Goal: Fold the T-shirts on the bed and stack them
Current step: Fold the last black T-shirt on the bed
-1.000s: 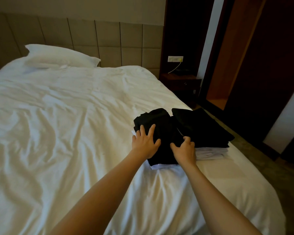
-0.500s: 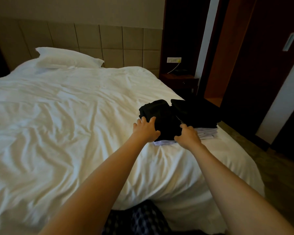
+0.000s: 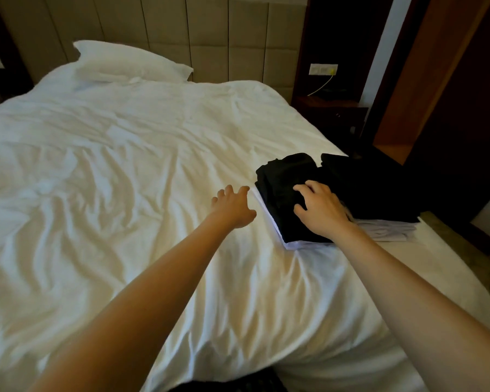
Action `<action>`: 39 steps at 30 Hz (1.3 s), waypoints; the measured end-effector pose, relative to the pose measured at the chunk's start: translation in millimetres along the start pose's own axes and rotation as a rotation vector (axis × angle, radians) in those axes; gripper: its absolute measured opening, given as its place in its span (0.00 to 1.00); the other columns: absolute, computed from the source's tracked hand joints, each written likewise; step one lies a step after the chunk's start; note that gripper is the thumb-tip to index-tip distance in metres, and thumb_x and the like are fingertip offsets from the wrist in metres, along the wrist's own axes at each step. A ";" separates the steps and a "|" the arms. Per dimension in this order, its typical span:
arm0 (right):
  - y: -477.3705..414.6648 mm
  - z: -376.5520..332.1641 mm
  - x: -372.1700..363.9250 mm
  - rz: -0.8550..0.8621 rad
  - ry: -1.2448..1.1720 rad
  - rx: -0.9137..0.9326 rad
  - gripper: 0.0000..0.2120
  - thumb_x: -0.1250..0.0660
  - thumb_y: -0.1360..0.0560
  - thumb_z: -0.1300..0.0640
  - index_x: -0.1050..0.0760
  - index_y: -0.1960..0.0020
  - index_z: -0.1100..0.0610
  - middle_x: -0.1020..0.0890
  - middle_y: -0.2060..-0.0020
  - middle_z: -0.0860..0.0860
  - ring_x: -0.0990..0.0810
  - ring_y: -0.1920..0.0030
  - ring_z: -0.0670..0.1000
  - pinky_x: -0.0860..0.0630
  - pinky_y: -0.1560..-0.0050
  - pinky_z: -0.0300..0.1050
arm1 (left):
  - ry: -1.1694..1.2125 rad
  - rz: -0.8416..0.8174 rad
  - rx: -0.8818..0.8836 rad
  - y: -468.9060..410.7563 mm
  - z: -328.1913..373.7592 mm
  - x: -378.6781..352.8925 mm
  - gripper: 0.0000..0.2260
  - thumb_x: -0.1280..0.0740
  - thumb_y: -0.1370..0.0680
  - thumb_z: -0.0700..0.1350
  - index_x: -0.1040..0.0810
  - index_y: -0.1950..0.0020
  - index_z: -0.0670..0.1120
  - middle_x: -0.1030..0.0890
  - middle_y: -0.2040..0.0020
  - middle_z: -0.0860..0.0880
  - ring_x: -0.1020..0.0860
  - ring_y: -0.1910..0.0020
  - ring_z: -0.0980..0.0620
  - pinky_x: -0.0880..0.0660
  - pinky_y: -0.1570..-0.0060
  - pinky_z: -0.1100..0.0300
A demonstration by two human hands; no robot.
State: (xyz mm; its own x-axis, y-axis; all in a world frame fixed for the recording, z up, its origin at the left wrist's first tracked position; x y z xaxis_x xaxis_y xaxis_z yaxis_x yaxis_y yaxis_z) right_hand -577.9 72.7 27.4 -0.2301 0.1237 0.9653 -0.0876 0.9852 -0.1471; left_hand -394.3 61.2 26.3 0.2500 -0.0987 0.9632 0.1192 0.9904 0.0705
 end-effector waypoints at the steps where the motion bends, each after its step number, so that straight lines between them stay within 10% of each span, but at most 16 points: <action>1: -12.4 -1.0 -5.0 -0.004 0.008 0.012 0.23 0.44 0.20 0.53 0.41 0.26 0.54 0.43 0.25 0.55 0.45 0.26 0.56 0.42 0.30 0.50 | 0.014 -0.008 0.016 -13.2 -5.5 -3.3 0.29 0.40 0.21 0.50 0.47 0.23 0.48 0.44 0.25 0.40 0.43 0.27 0.39 0.42 0.31 0.49; 13: -138.7 -0.7 -20.8 -0.161 -0.140 -0.082 0.23 0.44 0.19 0.52 0.41 0.26 0.54 0.42 0.25 0.55 0.47 0.25 0.54 0.44 0.28 0.51 | 0.227 -0.173 0.102 -125.9 -32.3 -0.7 0.28 0.38 0.22 0.46 0.45 0.24 0.48 0.41 0.26 0.40 0.39 0.29 0.39 0.39 0.31 0.47; 39: -67.5 34.7 164.0 -0.592 -0.009 -0.446 0.26 0.46 0.19 0.50 0.48 0.24 0.53 0.46 0.25 0.57 0.46 0.26 0.60 0.44 0.29 0.55 | 0.321 -0.533 -0.091 -79.5 121.0 140.5 0.29 0.39 0.21 0.48 0.47 0.23 0.47 0.43 0.26 0.39 0.41 0.29 0.36 0.40 0.31 0.46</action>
State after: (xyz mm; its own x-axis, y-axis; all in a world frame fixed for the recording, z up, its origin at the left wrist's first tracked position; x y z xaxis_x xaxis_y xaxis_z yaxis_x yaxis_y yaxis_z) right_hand -643.3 22.4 188.1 -0.2751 -0.4422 0.8537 0.2020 0.8416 0.5010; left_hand -485.0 -19.6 187.4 0.4083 -0.6150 0.6747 0.3846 0.7861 0.4838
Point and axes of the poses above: each hand's wrist, its own y-axis away from the middle knuckle, its own x-axis out of the back of the hand, z = x × y, the point moved 1 cm from there along -y, towards the middle knuckle
